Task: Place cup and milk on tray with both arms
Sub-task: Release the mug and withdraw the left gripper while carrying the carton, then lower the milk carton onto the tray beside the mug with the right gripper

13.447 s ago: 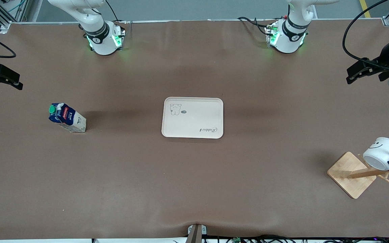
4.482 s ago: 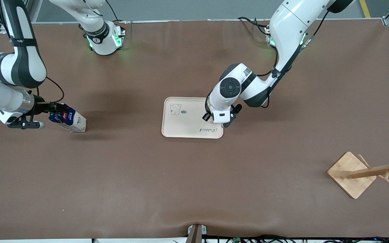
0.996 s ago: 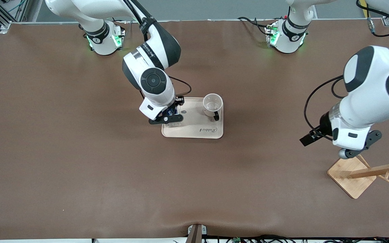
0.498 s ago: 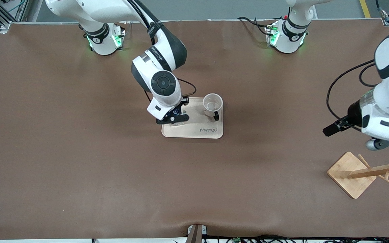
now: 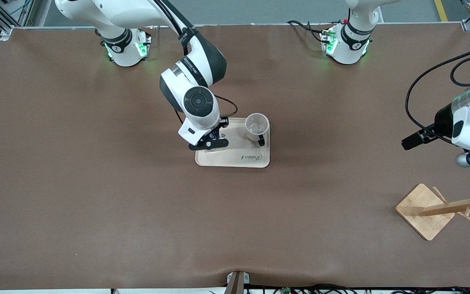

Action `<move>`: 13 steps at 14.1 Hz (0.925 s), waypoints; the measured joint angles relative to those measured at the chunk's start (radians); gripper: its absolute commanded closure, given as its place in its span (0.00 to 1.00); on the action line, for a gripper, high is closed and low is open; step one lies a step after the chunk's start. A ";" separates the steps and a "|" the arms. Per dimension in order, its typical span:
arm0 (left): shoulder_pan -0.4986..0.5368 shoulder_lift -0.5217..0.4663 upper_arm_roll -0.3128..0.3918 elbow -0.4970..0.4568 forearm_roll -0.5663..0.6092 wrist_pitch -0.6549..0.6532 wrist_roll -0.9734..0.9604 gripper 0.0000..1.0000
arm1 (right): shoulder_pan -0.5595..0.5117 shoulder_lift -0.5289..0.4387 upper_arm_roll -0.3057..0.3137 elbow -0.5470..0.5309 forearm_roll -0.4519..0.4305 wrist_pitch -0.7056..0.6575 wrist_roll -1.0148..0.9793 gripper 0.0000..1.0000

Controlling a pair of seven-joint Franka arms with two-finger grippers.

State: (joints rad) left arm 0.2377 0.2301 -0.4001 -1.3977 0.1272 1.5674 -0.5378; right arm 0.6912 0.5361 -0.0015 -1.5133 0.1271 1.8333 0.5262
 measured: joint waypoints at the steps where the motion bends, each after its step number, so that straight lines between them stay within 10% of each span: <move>1: 0.000 -0.005 0.000 0.003 0.000 -0.004 0.005 0.00 | 0.000 0.000 0.000 0.000 0.000 -0.002 0.000 0.00; 13: -0.001 -0.097 -0.005 0.009 0.000 -0.070 0.051 0.00 | -0.014 0.009 -0.016 0.062 0.001 -0.117 0.001 0.00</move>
State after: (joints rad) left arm 0.2368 0.1331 -0.4047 -1.3886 0.1272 1.4976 -0.4865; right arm 0.6772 0.5454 -0.0176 -1.4516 0.1282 1.7158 0.5270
